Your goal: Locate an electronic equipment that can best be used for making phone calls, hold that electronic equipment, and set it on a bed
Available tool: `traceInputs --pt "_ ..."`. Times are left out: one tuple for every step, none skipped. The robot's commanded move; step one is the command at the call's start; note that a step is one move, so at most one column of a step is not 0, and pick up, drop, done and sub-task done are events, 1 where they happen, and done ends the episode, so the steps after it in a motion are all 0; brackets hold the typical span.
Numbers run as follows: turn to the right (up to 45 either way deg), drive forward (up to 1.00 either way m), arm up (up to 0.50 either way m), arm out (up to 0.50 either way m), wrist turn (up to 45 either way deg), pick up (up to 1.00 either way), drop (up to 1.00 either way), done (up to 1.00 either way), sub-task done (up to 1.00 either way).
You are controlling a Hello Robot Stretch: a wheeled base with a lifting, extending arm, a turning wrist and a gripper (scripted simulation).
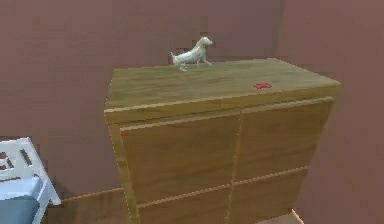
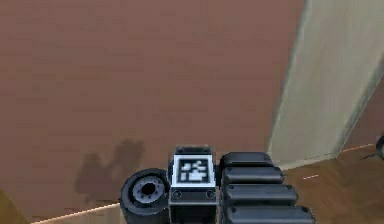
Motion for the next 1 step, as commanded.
traceInputs --pt "45.0 0.00 0.00 0.00 0.0 0.00 0.00 0.00 0.00"
